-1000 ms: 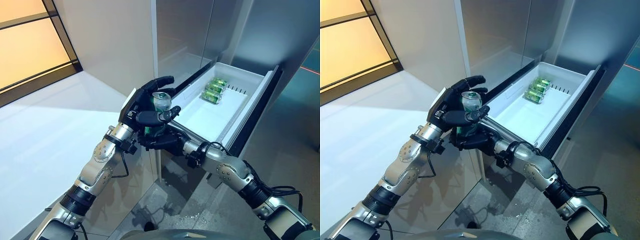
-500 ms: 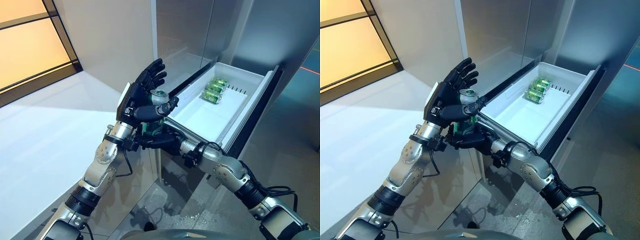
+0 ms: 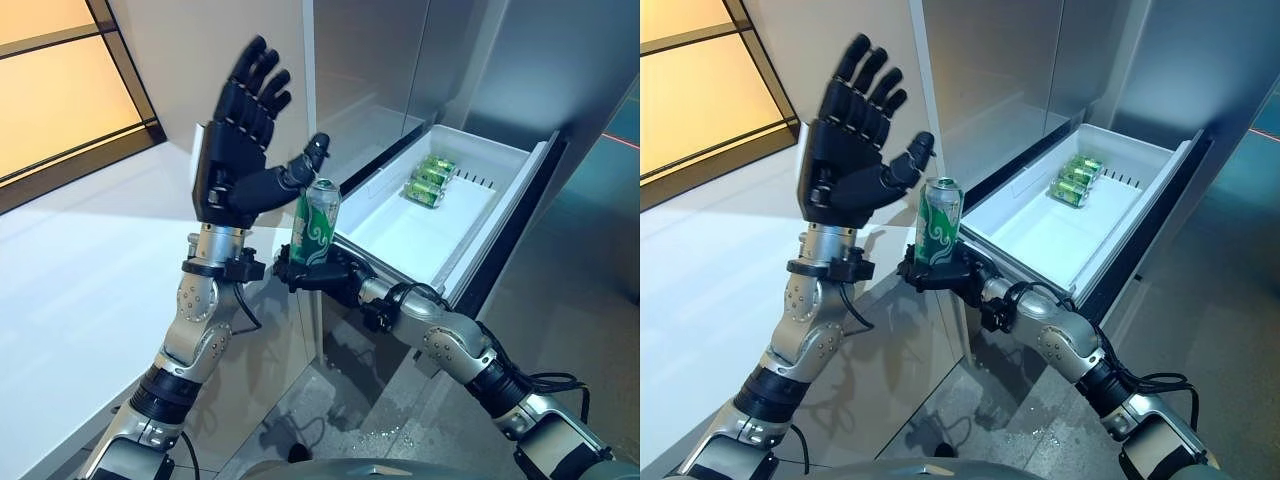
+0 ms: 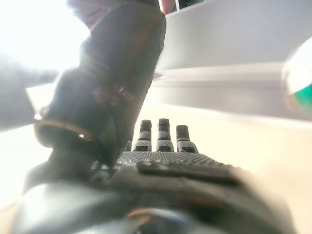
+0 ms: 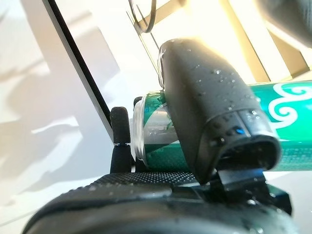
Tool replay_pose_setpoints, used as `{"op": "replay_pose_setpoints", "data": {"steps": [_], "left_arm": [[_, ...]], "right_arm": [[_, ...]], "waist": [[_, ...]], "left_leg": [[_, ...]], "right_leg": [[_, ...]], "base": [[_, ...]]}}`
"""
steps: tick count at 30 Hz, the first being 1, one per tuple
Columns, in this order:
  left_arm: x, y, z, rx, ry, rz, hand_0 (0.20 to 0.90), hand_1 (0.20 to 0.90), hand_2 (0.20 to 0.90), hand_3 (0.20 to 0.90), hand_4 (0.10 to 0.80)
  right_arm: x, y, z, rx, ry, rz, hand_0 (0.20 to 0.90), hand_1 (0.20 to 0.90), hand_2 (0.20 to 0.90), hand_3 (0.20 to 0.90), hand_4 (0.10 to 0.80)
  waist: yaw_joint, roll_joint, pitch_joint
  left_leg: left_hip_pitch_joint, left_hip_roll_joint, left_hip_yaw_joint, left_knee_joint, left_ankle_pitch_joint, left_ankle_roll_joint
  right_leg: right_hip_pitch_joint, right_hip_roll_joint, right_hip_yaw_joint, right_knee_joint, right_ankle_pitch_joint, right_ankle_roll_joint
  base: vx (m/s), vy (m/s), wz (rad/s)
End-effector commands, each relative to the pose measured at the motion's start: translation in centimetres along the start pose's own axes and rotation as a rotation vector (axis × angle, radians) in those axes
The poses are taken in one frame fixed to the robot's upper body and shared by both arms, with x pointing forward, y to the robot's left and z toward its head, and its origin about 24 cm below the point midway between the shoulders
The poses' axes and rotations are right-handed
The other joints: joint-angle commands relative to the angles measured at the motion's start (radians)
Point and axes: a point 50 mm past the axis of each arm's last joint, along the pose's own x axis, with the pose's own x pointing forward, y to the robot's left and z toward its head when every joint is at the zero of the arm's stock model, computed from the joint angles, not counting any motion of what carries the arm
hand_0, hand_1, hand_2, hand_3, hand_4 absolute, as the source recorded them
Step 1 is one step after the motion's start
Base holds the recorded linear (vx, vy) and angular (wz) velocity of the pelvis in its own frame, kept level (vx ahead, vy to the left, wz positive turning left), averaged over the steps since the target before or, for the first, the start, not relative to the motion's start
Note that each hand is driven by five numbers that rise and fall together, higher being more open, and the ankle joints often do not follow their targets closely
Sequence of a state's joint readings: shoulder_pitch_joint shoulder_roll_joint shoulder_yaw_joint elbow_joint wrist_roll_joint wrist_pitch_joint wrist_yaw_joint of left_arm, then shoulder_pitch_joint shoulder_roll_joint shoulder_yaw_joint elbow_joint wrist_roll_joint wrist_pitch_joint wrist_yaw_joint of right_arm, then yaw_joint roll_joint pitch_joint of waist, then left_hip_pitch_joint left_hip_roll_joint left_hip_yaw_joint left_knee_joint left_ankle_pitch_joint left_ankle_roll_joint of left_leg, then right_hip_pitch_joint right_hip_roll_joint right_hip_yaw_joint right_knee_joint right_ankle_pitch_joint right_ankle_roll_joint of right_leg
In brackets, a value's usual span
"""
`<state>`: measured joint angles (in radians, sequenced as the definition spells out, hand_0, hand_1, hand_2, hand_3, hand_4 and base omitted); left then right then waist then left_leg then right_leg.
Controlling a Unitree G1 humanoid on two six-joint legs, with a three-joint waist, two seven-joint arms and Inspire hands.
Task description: Put drinks into fridge and close the fridge
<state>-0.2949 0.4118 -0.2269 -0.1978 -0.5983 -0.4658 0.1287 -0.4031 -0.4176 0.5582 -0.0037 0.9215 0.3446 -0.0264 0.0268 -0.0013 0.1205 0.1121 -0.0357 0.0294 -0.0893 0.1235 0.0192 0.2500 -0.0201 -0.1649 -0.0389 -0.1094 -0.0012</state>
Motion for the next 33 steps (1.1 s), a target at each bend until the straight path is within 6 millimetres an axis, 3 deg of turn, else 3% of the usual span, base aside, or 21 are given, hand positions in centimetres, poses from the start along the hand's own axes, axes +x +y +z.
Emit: {"op": "replay_pose_setpoints", "data": {"steps": [1, 8, 13, 16, 24, 33], "left_arm": [[2.9, -0.8, 4.0, 0.003, -0.269, -0.075, 0.9, 0.9, 0.9, 0.9, 0.8], [3.0, -0.6, 4.6, -0.002, -0.254, -0.126, 0.9, 0.9, 0.9, 0.9, 0.8], [2.6, -0.5, 3.0, -0.044, -0.1, -0.18, 0.9, 0.9, 0.9, 0.9, 0.8], [1.4, -1.0, 0.8, -0.161, 0.075, -0.258, 0.9, 0.9, 0.9, 0.9, 0.8], [-4.8, -2.7, -4.5, -0.532, 0.489, -0.417, 0.9, 0.9, 0.9, 0.9, 0.8], [-13.8, -3.4, -8.0, -0.611, 0.969, -0.488, 0.9, 0.9, 0.9, 0.9, 0.8]], "right_arm": [[-1.2, 4.3, 13.1, -0.048, -0.572, 0.172, 0.3, 0.3, 0.3, 0.2, 0.1], [-2.7, 1.4, 15.6, -0.095, -0.685, -0.03, 0.3, 0.3, 0.3, 0.2, 0.1], [-4.3, -0.4, 17.4, -0.274, -0.802, -0.216, 0.3, 0.3, 0.3, 0.2, 0.1], [-5.9, -1.8, 19.2, -0.406, -0.856, -0.349, 0.3, 0.3, 0.3, 0.2, 0.1], [-9.3, -7.3, 21.4, -0.43, -0.815, -0.602, 0.3, 0.3, 0.3, 0.2, 0.1], [-12.5, -14.2, 23.0, -0.477, -0.678, -0.883, 0.3, 0.3, 0.3, 0.2, 0.1]], "waist": [[0.0, -0.023, -0.069], [0.001, -0.027, -0.071], [0.003, -0.027, -0.067], [0.006, -0.029, -0.061], [0.039, -0.026, -0.033], [0.09, -0.015, 0.007]], "left_leg": [[0.089, -0.018, 0.007, 0.01, -0.165, 0.019], [0.083, -0.018, 0.003, 0.012, -0.163, 0.019], [0.082, -0.018, 0.003, 0.013, -0.165, 0.02], [0.082, -0.019, -0.001, 0.013, -0.168, 0.023], [0.08, -0.02, -0.02, 0.012, -0.173, 0.019], [0.061, -0.024, -0.031, 0.034, -0.168, 0.015]], "right_leg": [[-0.067, 0.008, 0.005, 0.001, 0.062, 0.023], [-0.073, 0.008, 0.006, 0.004, 0.067, 0.022], [-0.074, 0.009, 0.007, 0.007, 0.066, 0.024], [-0.075, 0.01, 0.005, 0.012, 0.064, 0.024], [-0.074, 0.002, -0.022, 0.025, 0.056, 0.027], [-0.08, -0.014, -0.079, 0.041, 0.055, 0.034]], "base": [[0.017, -0.01, 0.06], [0.005, -0.001, 0.02], [0.0, 0.0, 0.0], [0.0, 0.0, 0.0], [0.019, 0.003, 0.04], [0.034, 0.002, 0.17]]}}
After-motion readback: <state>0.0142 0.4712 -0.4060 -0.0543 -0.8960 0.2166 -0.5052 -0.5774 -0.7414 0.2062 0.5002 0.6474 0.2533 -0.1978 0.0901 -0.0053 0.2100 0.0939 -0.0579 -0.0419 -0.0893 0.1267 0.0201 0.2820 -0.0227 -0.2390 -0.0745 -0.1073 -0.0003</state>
